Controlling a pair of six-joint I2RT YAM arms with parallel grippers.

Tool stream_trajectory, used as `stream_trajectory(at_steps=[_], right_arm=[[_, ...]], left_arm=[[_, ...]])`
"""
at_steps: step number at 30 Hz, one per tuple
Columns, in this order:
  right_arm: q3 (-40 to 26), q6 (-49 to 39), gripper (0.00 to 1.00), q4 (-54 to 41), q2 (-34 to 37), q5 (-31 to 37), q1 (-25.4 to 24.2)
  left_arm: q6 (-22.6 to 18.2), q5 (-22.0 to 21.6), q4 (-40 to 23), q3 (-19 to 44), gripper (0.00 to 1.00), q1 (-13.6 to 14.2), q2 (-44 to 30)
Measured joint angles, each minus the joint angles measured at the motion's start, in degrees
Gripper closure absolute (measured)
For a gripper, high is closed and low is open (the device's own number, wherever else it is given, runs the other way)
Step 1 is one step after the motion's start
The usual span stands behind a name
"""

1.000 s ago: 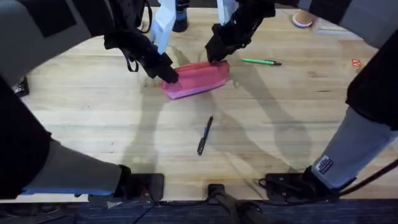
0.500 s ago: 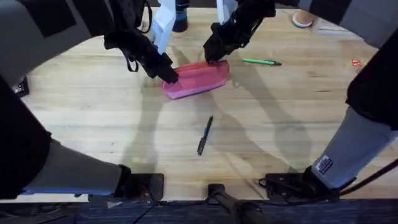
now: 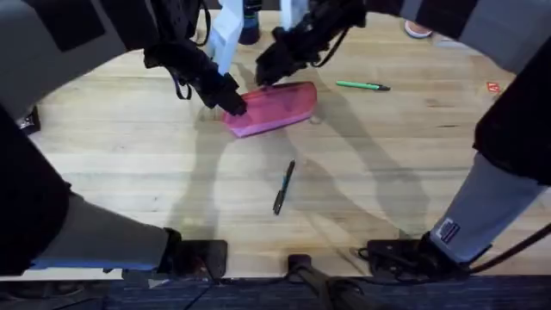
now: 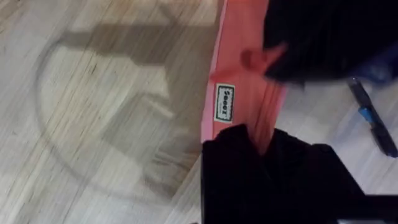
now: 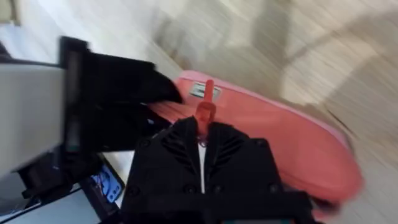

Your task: Unzip the bag, pick up the pens from the table one at a time and place them inside, then zip the bag closed.

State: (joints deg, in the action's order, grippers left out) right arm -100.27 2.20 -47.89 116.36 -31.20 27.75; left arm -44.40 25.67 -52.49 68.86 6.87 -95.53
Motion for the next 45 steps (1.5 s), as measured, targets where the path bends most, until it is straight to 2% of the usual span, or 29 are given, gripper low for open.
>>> stream_trajectory(at_steps=[7,11,26,27,29,30,31,33,42,43,44,45], right_arm=[[0.3,2.3,0.969,5.5,0.0,0.5,6.8],[0.3,3.4,0.969,6.2,0.1,1.1,7.4],[0.3,4.0,0.969,6.5,0.1,2.0,7.6],[0.3,4.2,0.905,6.5,0.1,2.3,7.5],[0.4,4.0,0.637,6.2,0.1,3.8,6.8],[0.5,4.0,0.206,4.6,0.1,4.9,4.7],[0.5,3.7,0.07,4.1,0.1,5.1,4.0],[0.5,3.8,0.009,3.7,0.1,3.9,2.8],[0.5,3.8,0.005,2.5,0.1,1.1,-1.9],[0.5,3.8,0.005,2.4,0.0,1.0,-2.8],[0.5,3.8,0.005,2.3,0.0,0.9,-3.6],[0.5,3.8,0.005,2.0,-0.1,0.9,-4.3]], left_arm=[[-0.2,-0.1,-0.3,0.0,0.958,0.0,0.0],[-0.4,0.0,-0.7,0.0,0.958,-0.8,0.0],[-0.6,-0.1,-0.6,0.0,0.958,-0.9,0.0],[-0.7,-0.1,-0.6,0.0,0.958,-0.9,0.0],[-1.1,-0.2,-0.8,0.0,0.958,-0.9,0.0],[-1.2,-0.1,-0.8,0.0,0.958,-0.9,0.0],[-1.2,-0.1,-0.8,0.0,0.958,-0.9,0.0],[-1.0,-0.4,-0.4,0.0,0.958,-0.8,0.0],[-0.8,-0.6,-0.3,0.0,0.956,-0.7,0.0],[-0.9,-0.7,-0.3,0.0,0.914,-0.7,0.0],[-0.7,-0.6,-0.2,0.0,0.828,-0.7,0.0],[-0.6,-0.6,0.1,0.0,0.685,-0.7,0.0]])
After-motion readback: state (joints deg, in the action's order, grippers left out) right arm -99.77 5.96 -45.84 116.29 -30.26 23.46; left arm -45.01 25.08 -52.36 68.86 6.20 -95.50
